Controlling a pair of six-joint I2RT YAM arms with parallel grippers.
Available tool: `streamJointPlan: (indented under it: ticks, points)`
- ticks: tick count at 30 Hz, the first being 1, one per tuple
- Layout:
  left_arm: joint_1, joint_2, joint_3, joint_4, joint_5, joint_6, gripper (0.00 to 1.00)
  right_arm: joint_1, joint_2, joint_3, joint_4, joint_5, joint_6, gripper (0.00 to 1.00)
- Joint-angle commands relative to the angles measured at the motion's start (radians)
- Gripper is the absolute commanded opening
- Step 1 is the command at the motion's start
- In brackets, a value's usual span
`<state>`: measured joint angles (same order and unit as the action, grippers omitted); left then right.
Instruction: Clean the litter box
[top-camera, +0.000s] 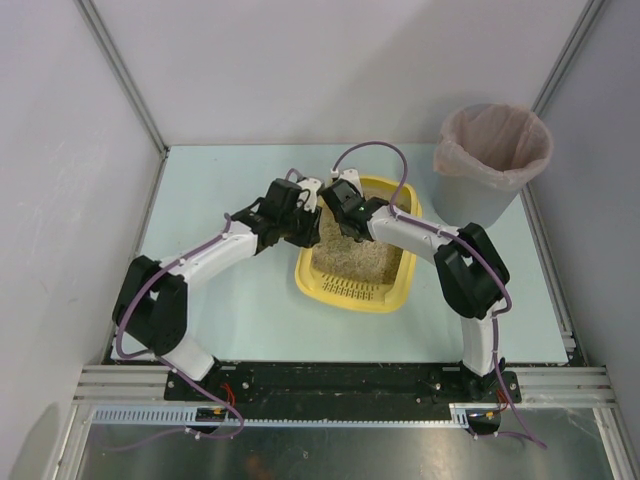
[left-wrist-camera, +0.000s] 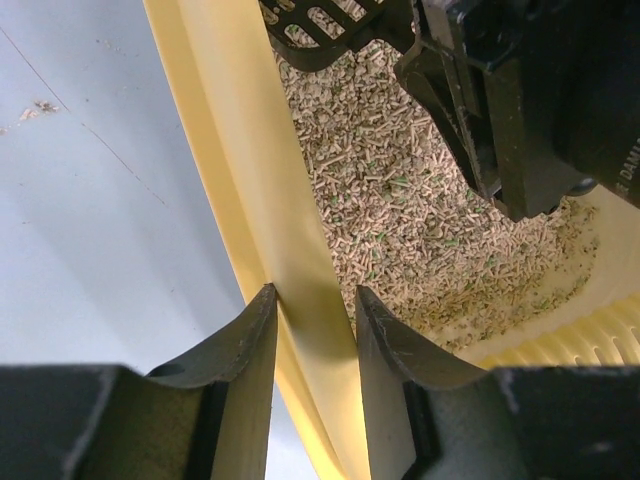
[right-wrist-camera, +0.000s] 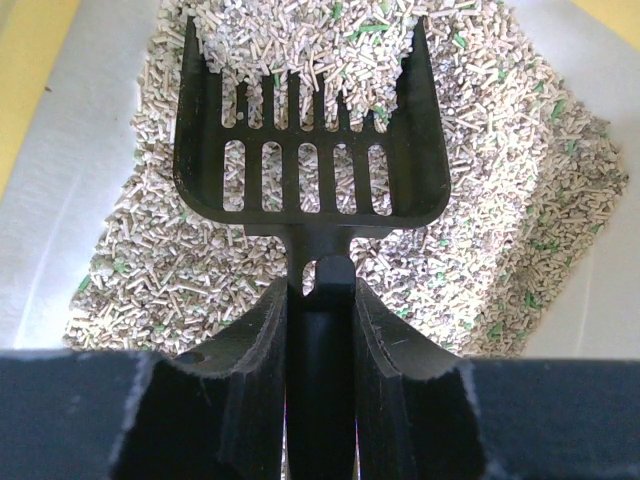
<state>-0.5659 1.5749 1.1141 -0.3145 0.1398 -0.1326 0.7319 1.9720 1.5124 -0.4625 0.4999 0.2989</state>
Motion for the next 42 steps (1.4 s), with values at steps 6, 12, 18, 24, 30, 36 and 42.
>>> streamJointPlan:
  ticks: [6, 12, 18, 24, 30, 36, 42]
  points:
    - [-0.012, 0.017, 0.090, -0.024, 0.040, -0.044, 0.38, -0.031, 0.013, 0.002, 0.220, 0.086, 0.017, 0.00]
    - [-0.006, 0.030, 0.118, -0.024, 0.029, -0.061, 0.38, -0.034, 0.014, 0.000, 0.228, 0.101, 0.002, 0.00]
    - [0.004, 0.065, 0.142, -0.024, 0.037, -0.070, 0.38, -0.042, 0.027, -0.011, 0.261, 0.117, -0.017, 0.00]
    - [0.011, 0.096, 0.179, -0.028, 0.038, -0.070, 0.38, -0.040, 0.034, -0.050, 0.372, 0.111, -0.064, 0.00]
    - [0.014, 0.111, 0.208, -0.028, 0.053, -0.067, 0.38, -0.037, 0.021, -0.098, 0.491, 0.114, -0.116, 0.00]
    - [0.020, 0.122, 0.216, -0.032, 0.063, -0.064, 0.38, -0.035, 0.042, -0.123, 0.596, 0.121, -0.202, 0.00]
    - [0.024, 0.125, 0.233, -0.037, 0.064, -0.062, 0.39, -0.037, 0.054, -0.135, 0.614, 0.180, -0.202, 0.00]
